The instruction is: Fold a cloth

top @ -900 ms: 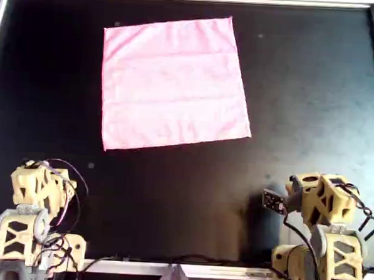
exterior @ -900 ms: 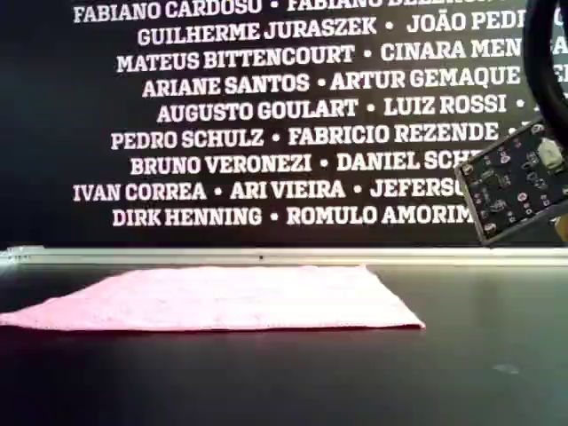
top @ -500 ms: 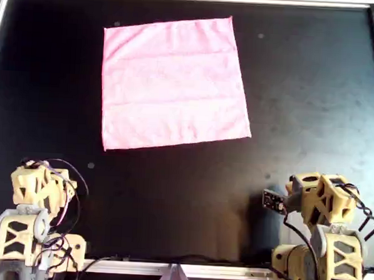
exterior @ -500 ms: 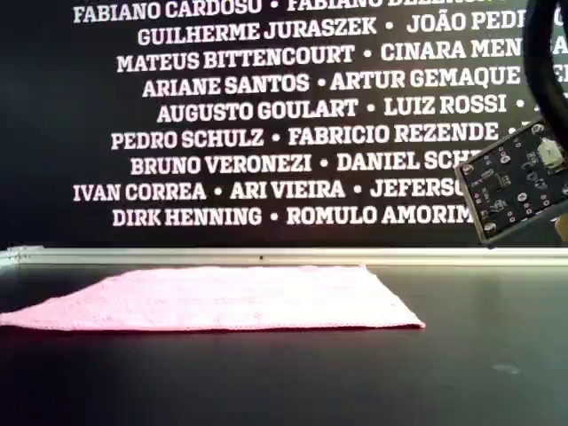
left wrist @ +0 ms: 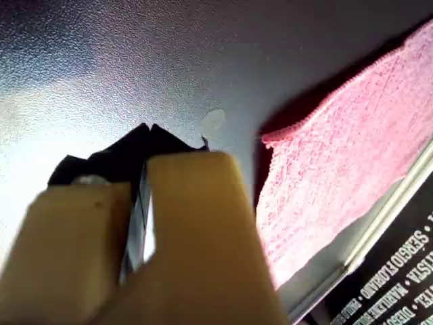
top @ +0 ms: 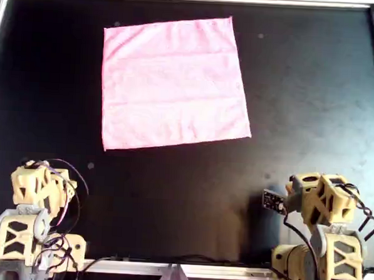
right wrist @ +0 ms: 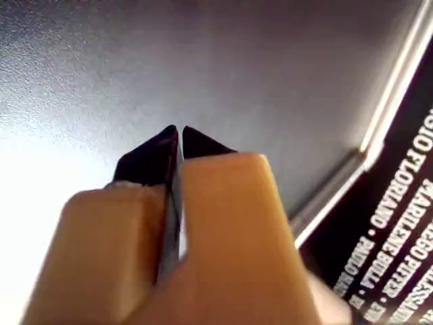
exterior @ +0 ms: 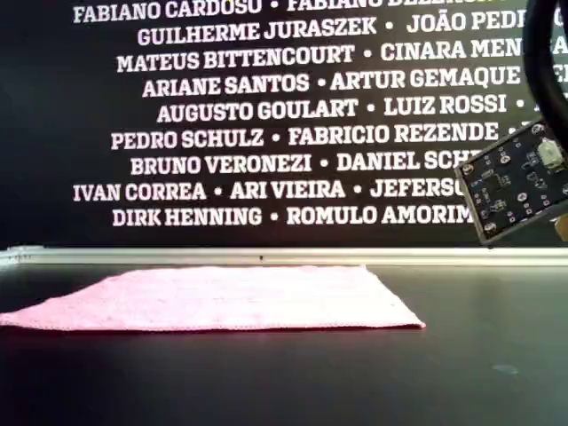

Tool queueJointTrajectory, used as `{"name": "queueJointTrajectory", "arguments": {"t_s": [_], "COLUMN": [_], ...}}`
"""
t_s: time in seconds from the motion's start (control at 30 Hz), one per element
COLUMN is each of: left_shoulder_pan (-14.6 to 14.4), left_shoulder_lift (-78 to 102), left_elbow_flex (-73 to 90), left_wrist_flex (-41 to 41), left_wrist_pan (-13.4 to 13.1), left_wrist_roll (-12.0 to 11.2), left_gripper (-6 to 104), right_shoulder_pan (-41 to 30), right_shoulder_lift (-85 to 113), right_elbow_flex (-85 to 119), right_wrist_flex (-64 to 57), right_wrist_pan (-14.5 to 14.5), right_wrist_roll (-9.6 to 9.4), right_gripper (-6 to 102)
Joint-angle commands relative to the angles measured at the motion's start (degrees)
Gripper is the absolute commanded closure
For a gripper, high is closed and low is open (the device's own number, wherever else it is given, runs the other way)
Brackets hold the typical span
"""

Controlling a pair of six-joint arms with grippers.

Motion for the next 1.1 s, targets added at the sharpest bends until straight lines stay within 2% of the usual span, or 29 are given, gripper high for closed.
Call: {"name": "queueJointTrajectory", "arguments": {"t_s": [0.0,0.77,0.87,0.97,1.07], "left_shoulder_pan": [0.7,0.6,0.5,0.5,0.5], "left_shoulder_lift": [0.1,0.0,0.7,0.7,0.7], "left_elbow_flex": [-0.9,-0.9,-1.0,-1.1,-1.1], "left_wrist_flex": [0.1,0.1,-1.1,-1.3,-1.3], "left_wrist_pan": [0.2,0.3,0.5,0.5,0.5], "left_wrist_roll": [-0.5,-0.5,-0.6,-0.6,-0.6], "left_gripper": [98,97,97,95,85], "right_shoulder_pan": [0.1,0.2,0.2,0.3,0.3], "right_shoulder_lift": [2.1,2.0,2.1,2.1,2.1], "right_elbow_flex": [0.8,0.6,0.4,0.2,-0.2], "right_wrist_flex": [0.5,0.4,0.4,0.4,-0.3], "right_wrist_pan": [-0.6,-1.0,-1.0,-1.0,-1.0], "right_wrist_roll": [0.26,0.62,-0.18,-0.26,0.53], "right_gripper": [94,93,92,87,73]}}
